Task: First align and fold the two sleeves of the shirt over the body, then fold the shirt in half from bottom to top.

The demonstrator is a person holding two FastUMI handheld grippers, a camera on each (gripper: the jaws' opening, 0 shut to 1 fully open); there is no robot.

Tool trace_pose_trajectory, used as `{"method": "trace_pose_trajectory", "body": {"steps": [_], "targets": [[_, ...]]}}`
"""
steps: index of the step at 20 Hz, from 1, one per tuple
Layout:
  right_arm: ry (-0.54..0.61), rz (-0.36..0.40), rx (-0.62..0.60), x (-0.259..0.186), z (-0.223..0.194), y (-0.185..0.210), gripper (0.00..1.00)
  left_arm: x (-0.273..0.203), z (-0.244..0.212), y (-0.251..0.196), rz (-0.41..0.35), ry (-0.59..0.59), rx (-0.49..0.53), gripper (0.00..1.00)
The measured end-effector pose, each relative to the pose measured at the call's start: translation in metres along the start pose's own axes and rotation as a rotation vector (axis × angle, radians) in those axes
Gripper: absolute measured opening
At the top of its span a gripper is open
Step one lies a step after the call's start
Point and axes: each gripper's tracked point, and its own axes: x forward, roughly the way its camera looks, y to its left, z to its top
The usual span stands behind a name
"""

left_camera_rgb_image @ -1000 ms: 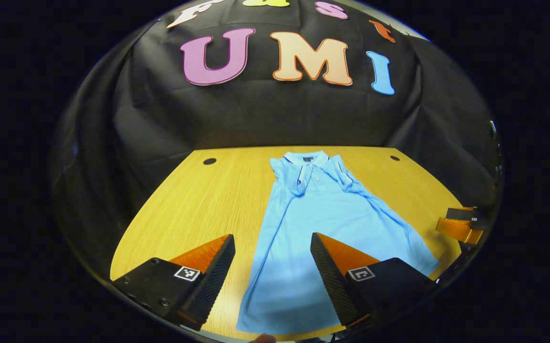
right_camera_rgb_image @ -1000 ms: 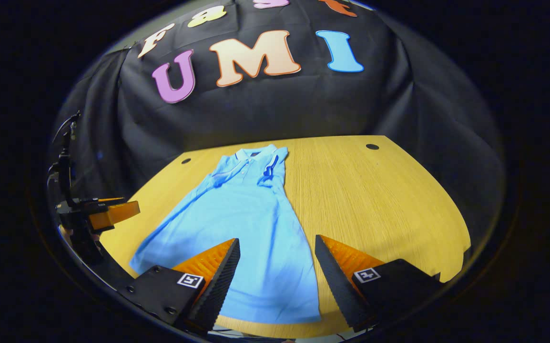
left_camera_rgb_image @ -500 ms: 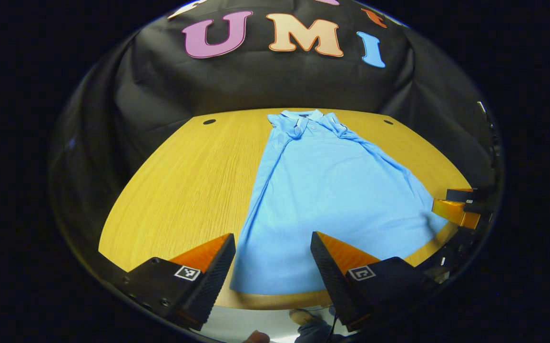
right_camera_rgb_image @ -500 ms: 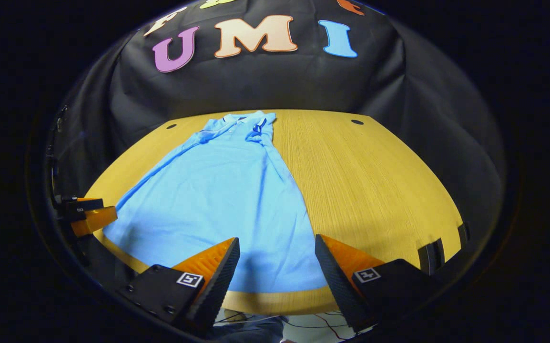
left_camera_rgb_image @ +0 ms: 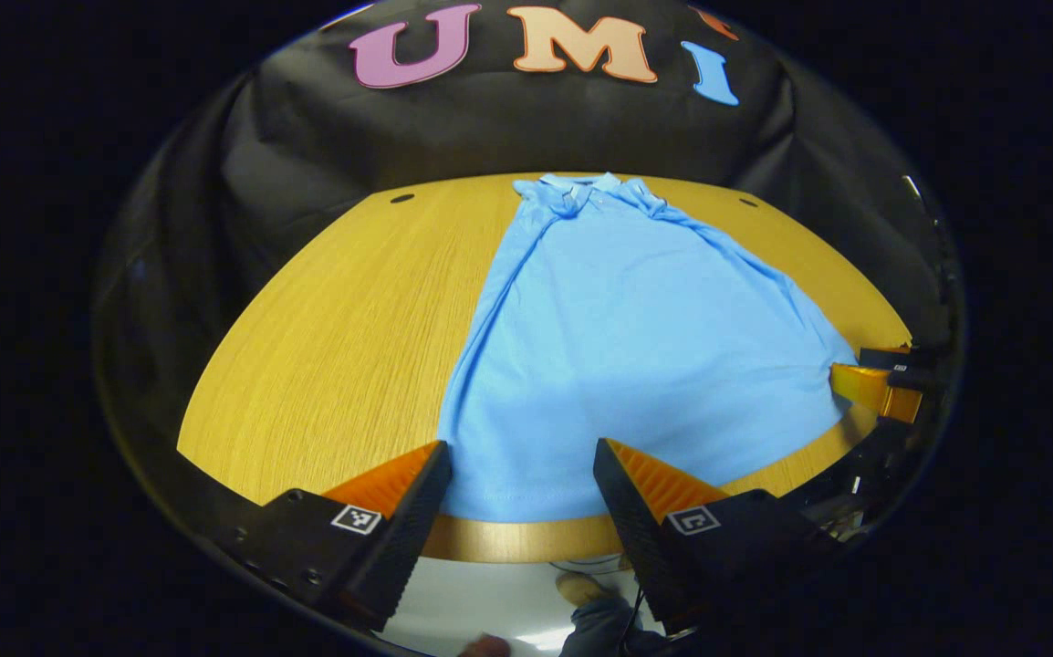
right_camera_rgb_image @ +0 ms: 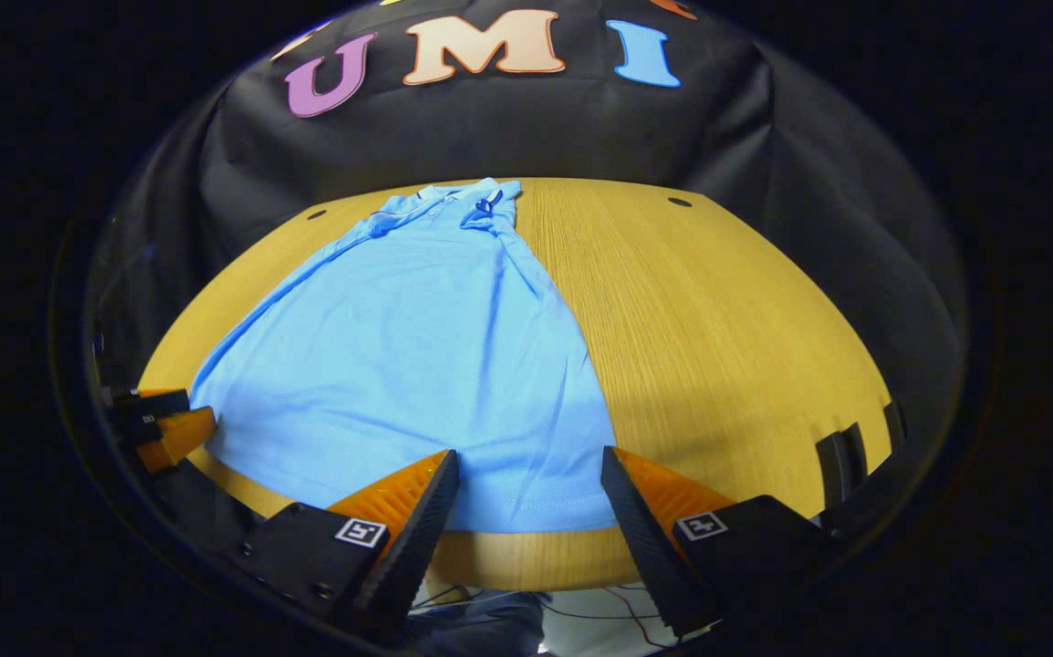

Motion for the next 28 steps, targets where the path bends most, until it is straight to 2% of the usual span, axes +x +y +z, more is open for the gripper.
{"method": "trace_pose_trajectory", "body": {"steps": [1, 3, 4, 5, 6, 7, 8, 9, 10, 11, 15, 16, 18, 28], "targets": [[-0.005, 0.007, -0.014, 0.001, 0.001, 0.000, 0.99, -0.002, 0.006, -0.001, -0.001, -0.033, 0.002, 0.98], [-0.020, 0.045, -0.041, 0.000, 0.000, 0.011, 0.92, 0.001, 0.005, -0.005, -0.015, -0.047, 0.014, 0.97], [-0.024, 0.059, -0.042, -0.001, -0.001, 0.015, 0.73, 0.002, 0.005, -0.011, -0.037, -0.055, 0.023, 0.95], [-0.023, 0.074, -0.037, 0.000, -0.002, 0.020, 0.55, 0.004, 0.004, -0.015, -0.047, -0.061, 0.038, 0.80], [-0.019, 0.088, -0.024, -0.001, -0.003, 0.025, 0.36, 0.005, 0.004, -0.020, -0.063, -0.065, 0.040, 0.69], [-0.021, 0.091, -0.014, 0.000, -0.003, 0.027, 0.28, 0.005, 0.005, -0.024, -0.069, -0.068, 0.036, 0.52], [-0.018, 0.093, -0.010, 0.000, -0.002, 0.028, 0.10, 0.008, 0.006, -0.027, -0.078, -0.076, 0.032, 0.41], [-0.013, 0.103, -0.008, 0.000, -0.002, 0.029, 0.06, 0.008, 0.007, -0.032, -0.090, -0.081, 0.019, 0.27], [-0.008, 0.111, 0.001, 0.002, -0.001, 0.029, 0.06, 0.009, 0.008, -0.033, -0.089, -0.088, -0.004, 0.18], [0.004, 0.118, 0.009, 0.001, -0.003, 0.029, 0.02, 0.010, 0.008, -0.033, -0.086, -0.081, -0.026, 0.00], [0.004, 0.134, 0.048, -0.001, 0.002, 0.031, 0.03, 0.012, 0.011, -0.035, -0.078, -0.032, -0.094, 0.00], [-0.004, 0.141, 0.072, -0.004, 0.008, 0.032, 0.00, 0.011, 0.010, -0.036, -0.086, -0.018, -0.114, 0.00], [-0.047, 0.142, 0.094, -0.010, 0.028, 0.031, 0.03, 0.009, 0.019, -0.038, -0.100, -0.013, -0.152, 0.00], [-0.300, 0.170, 0.102, -0.044, 0.165, 0.049, 0.02, -0.016, 0.143, -0.010, -0.141, -0.224, -0.172, 0.00]]}}
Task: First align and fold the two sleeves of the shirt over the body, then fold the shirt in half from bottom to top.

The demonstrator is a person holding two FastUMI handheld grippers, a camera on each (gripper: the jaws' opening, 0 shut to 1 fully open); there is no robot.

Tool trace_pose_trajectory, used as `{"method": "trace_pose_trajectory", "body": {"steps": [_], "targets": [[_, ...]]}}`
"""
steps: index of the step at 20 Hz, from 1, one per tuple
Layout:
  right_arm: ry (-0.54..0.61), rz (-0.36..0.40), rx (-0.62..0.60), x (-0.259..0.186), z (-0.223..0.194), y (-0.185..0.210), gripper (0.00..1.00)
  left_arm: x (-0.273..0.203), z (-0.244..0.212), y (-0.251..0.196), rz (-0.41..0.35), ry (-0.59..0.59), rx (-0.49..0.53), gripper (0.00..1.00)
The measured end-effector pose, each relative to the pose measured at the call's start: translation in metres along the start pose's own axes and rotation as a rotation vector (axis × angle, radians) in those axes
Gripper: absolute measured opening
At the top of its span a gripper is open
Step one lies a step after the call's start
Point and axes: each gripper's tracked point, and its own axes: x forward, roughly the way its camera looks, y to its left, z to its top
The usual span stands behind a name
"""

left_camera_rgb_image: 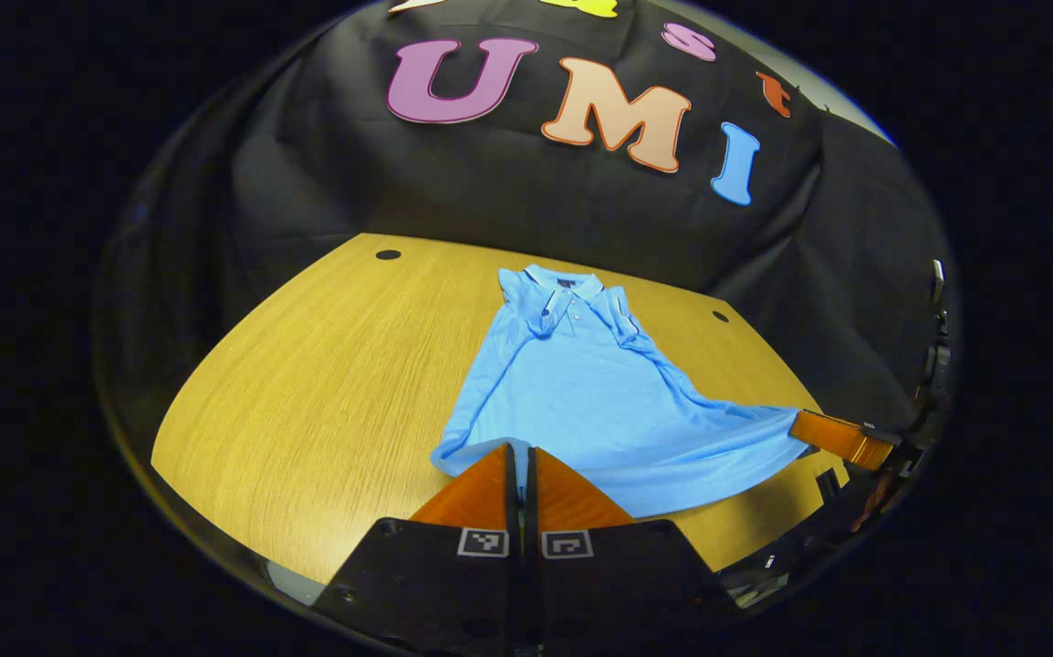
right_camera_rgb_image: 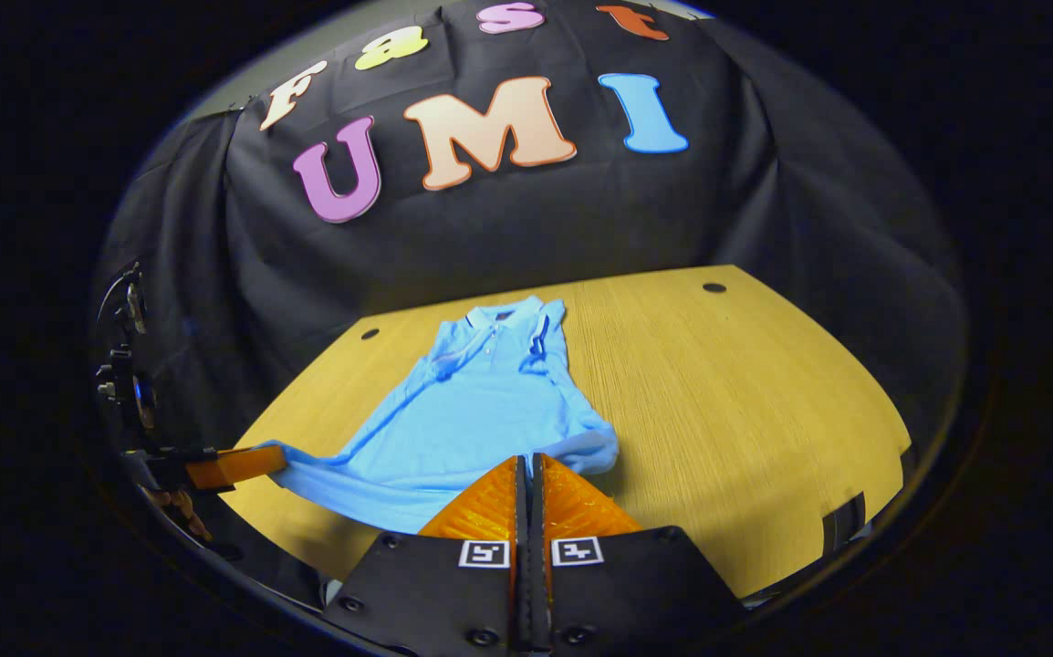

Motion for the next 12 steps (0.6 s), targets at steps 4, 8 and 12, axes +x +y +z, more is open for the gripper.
{"method": "trace_pose_trajectory", "body": {"steps": [4, 8, 12], "targets": [[-0.074, 0.016, -0.013, 0.022, 0.051, 0.014, 0.02, 0.014, 0.046, 0.012, 0.007, -0.044, 0.022, 0.00], [-0.118, 0.035, -0.021, 0.054, 0.096, 0.025, 0.02, 0.044, 0.102, 0.016, 0.010, -0.080, 0.035, 0.00], [-0.137, 0.044, 0.000, 0.098, 0.127, 0.021, 0.02, 0.086, 0.154, 0.017, 0.021, -0.104, 0.068, 0.00]]}}
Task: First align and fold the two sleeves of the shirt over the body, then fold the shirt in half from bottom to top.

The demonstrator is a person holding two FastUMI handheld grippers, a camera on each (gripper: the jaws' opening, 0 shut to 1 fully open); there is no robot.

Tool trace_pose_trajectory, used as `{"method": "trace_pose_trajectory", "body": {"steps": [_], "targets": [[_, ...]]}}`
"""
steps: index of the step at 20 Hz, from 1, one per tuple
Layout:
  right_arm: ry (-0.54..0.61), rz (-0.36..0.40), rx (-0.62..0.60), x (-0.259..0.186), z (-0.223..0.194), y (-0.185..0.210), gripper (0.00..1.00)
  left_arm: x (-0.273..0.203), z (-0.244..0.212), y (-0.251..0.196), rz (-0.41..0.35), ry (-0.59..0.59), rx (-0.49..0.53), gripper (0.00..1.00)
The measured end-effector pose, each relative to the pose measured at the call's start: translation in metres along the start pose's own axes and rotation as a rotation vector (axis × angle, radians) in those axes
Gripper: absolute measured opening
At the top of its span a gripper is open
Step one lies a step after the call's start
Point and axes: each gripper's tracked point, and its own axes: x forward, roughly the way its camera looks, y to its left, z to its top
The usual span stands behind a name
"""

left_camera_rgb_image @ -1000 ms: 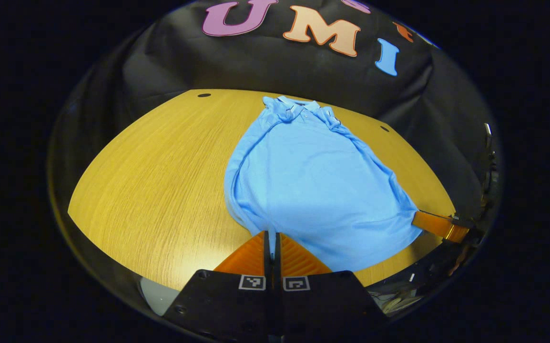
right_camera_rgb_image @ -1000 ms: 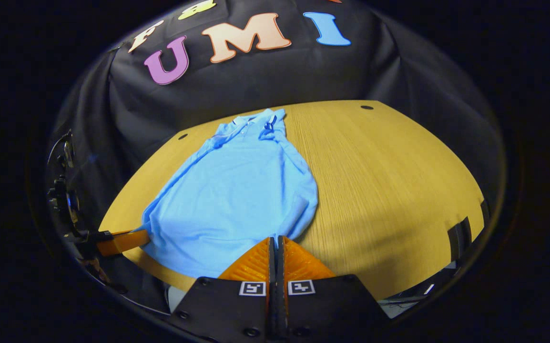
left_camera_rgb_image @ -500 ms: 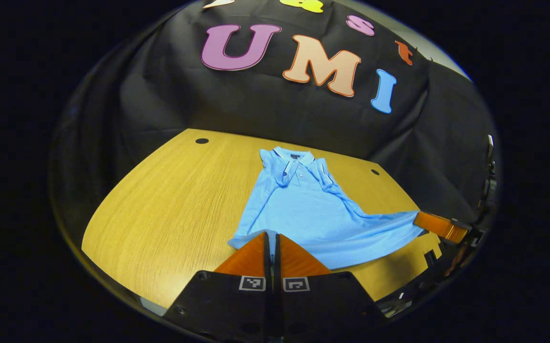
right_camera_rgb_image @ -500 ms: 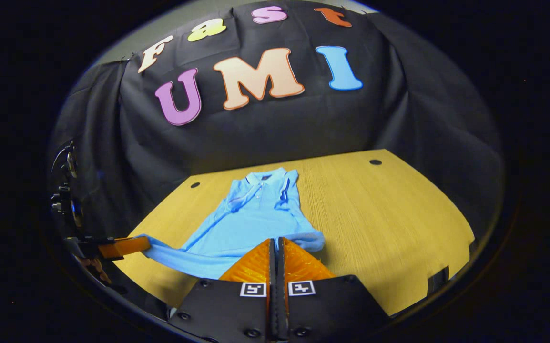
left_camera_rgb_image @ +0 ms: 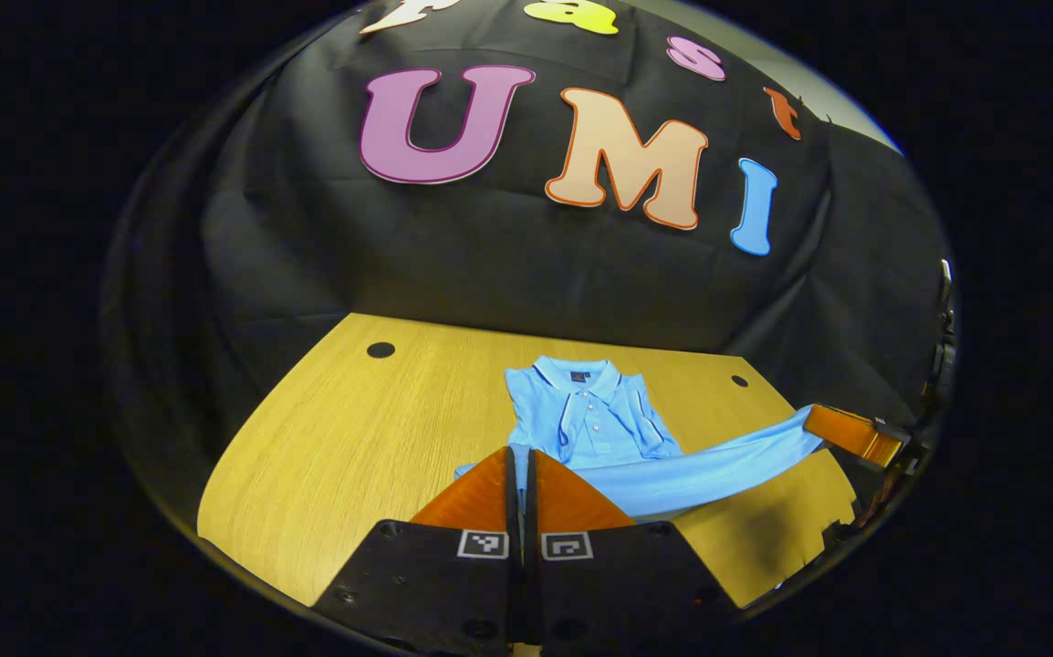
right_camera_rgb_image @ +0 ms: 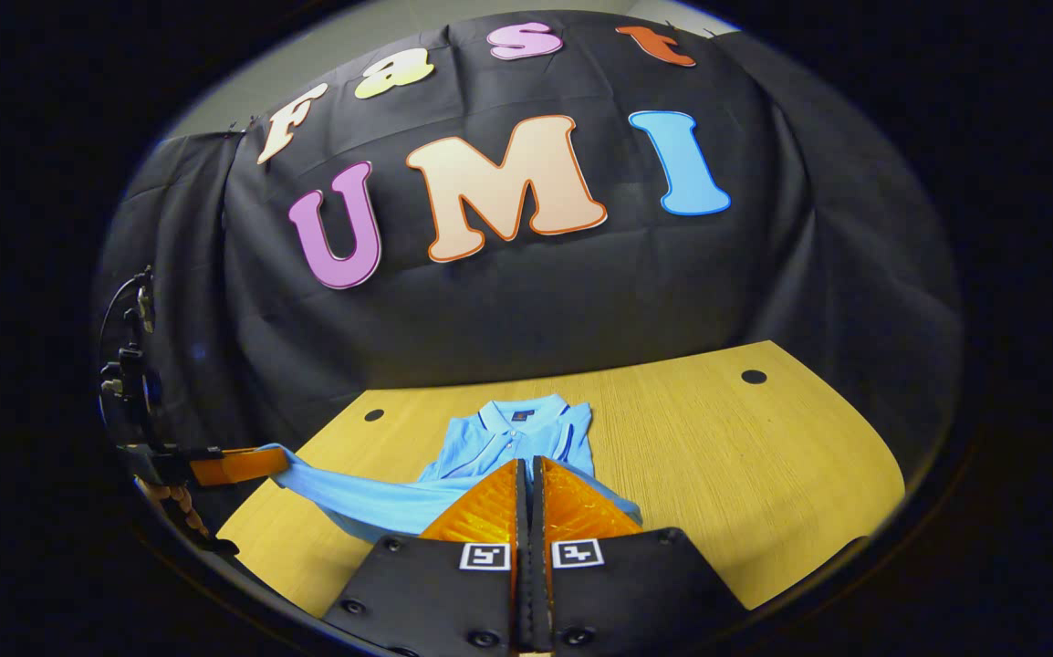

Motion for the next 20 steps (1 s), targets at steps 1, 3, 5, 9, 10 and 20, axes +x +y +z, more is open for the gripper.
{"method": "trace_pose_trajectory", "body": {"steps": [1, 3, 5, 9, 10, 20], "targets": [[-0.001, -0.001, -0.001, 0.013, 0.004, -0.004, 0.02, 0.013, 0.008, -0.002, -0.004, 0.002, 0.001, 0.00], [0.001, -0.006, -0.006, 0.039, 0.013, -0.013, 0.02, 0.042, 0.021, -0.004, -0.003, 0.005, 0.011, 0.00], [0.006, -0.012, -0.003, 0.067, 0.018, -0.023, 0.02, 0.070, 0.031, -0.006, -0.005, 0.011, 0.016, 0.00], [0.028, -0.015, 0.001, 0.121, 0.019, -0.040, 0.02, 0.126, 0.040, -0.009, -0.007, 0.037, 0.042, 0.00], [0.033, -0.020, 0.000, 0.135, 0.019, -0.044, 0.02, 0.140, 0.038, -0.008, -0.006, 0.052, 0.047, 0.00], [0.193, -0.098, 0.059, 0.246, -0.039, -0.083, 0.03, 0.238, -0.009, 0.021, 0.052, 0.195, 0.014, 0.00]]}}
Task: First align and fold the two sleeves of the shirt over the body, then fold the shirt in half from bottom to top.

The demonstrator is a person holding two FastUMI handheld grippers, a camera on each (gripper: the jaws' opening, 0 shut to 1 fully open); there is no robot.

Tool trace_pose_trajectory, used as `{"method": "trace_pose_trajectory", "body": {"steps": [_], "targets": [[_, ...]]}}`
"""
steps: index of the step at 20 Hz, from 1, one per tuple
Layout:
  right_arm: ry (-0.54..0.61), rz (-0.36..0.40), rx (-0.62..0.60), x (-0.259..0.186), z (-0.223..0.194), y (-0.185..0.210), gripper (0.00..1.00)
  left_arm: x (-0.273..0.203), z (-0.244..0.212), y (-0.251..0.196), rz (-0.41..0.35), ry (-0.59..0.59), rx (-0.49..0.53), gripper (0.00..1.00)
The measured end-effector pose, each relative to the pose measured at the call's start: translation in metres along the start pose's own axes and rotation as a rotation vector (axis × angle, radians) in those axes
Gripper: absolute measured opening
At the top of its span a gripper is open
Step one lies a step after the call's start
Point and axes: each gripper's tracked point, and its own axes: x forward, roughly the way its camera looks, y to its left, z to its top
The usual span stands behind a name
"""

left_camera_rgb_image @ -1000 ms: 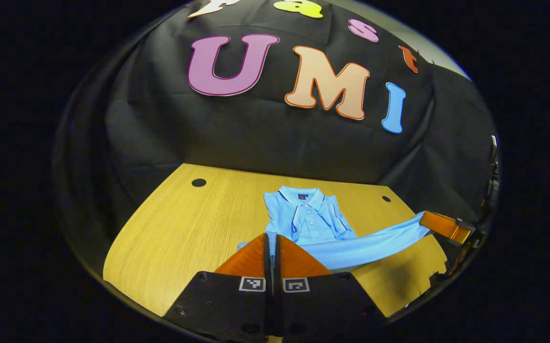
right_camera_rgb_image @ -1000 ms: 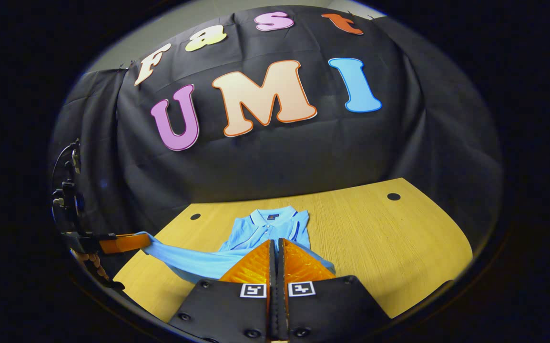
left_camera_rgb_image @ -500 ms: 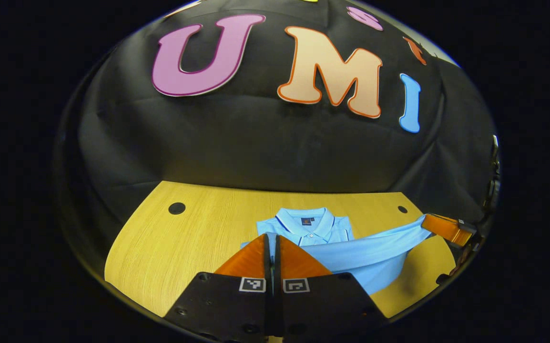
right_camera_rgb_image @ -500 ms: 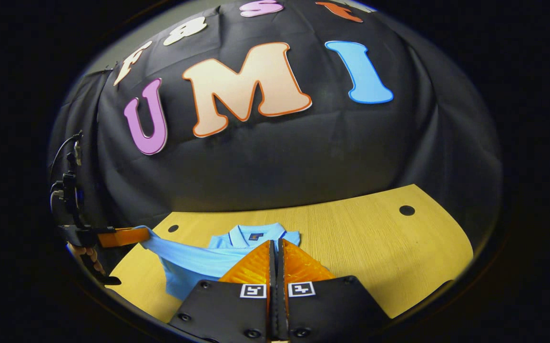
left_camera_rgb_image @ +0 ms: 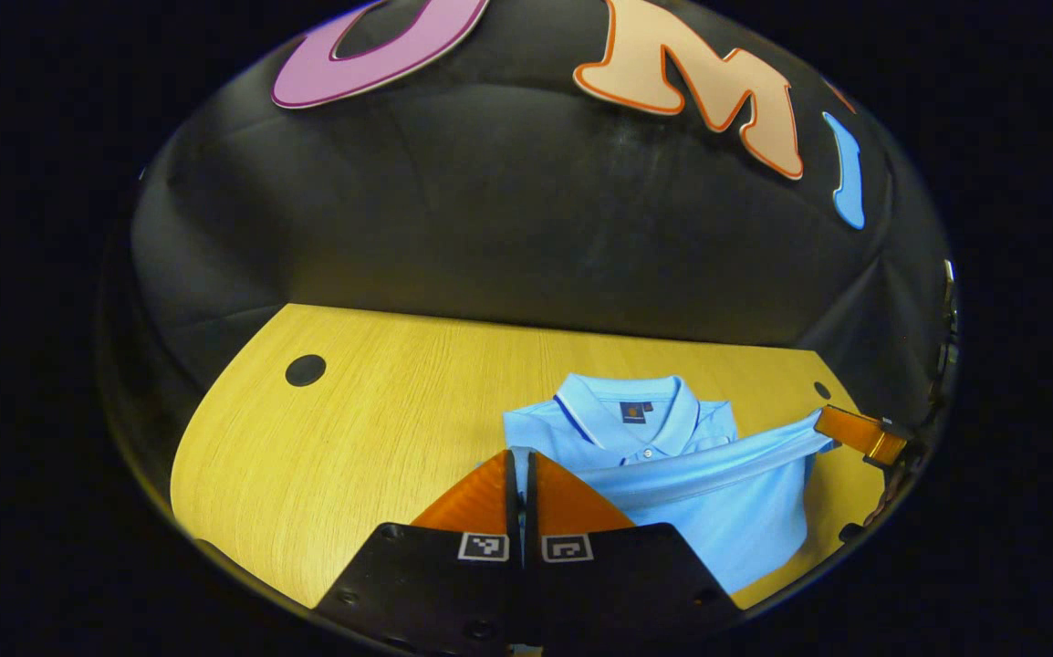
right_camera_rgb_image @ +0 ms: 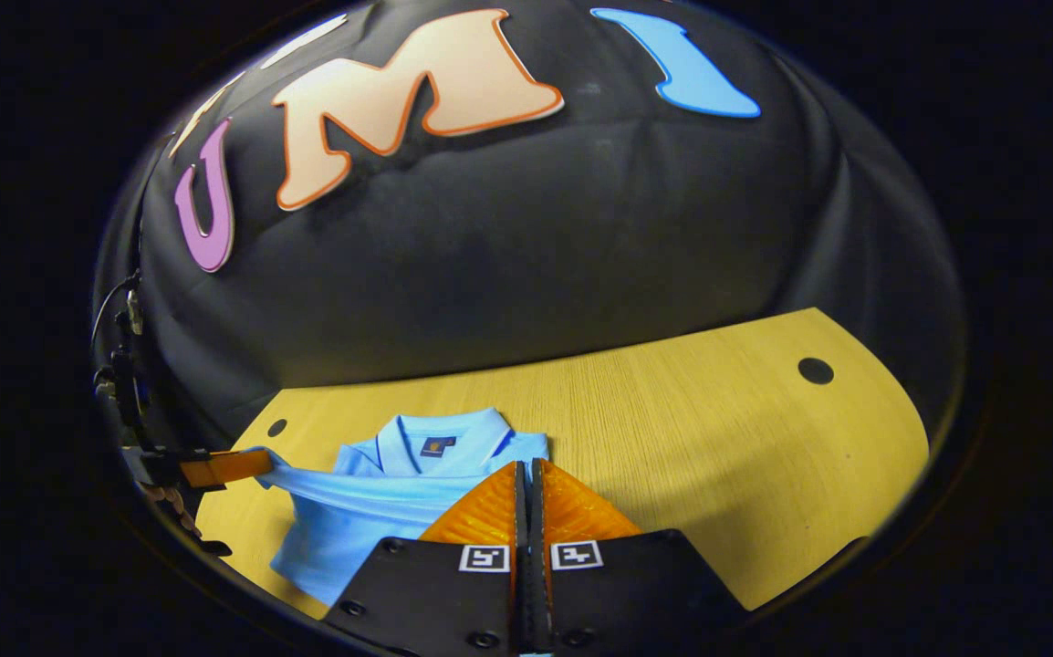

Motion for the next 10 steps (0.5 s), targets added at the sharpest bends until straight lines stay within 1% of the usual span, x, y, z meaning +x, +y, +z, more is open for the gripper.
{"method": "trace_pose_trajectory", "body": {"steps": [2, 3, 4, 5, 7, 8, 9, 10], "targets": [[-0.013, -0.008, 0.034, 0.014, 0.004, 0.001, 0.03, 0.014, 0.000, 0.002, 0.025, 0.005, 0.021, 0.00], [-0.027, -0.019, 0.041, 0.015, 0.007, -0.002, 0.03, 0.016, 0.005, 0.005, 0.048, -0.014, 0.029, 0.00], [-0.056, -0.035, 0.045, 0.017, 0.016, -0.007, 0.06, 0.018, 0.012, 0.009, 0.075, -0.045, 0.030, 0.00], [-0.084, -0.039, 0.051, 0.017, 0.023, -0.010, 0.10, 0.017, 0.021, 0.009, 0.091, -0.079, 0.025, 0.07], [-0.126, -0.054, 0.049, 0.011, 0.036, -0.020, 0.58, 0.007, 0.033, 0.011, 0.112, -0.138, 0.033, 0.69], [-0.133, -0.055, 0.041, 0.003, 0.040, -0.023, 0.82, 0.005, 0.046, 0.008, 0.115, -0.163, 0.031, 1.00], [-0.145, -0.054, 0.032, 0.001, 0.041, -0.024, 0.95, -0.002, 0.051, 0.006, 0.118, -0.181, 0.026, 0.92], [-0.157, -0.050, 0.018, -0.007, 0.043, -0.024, 0.87, -0.008, 0.054, 0.006, 0.119, -0.191, 0.021, 0.93]]}}
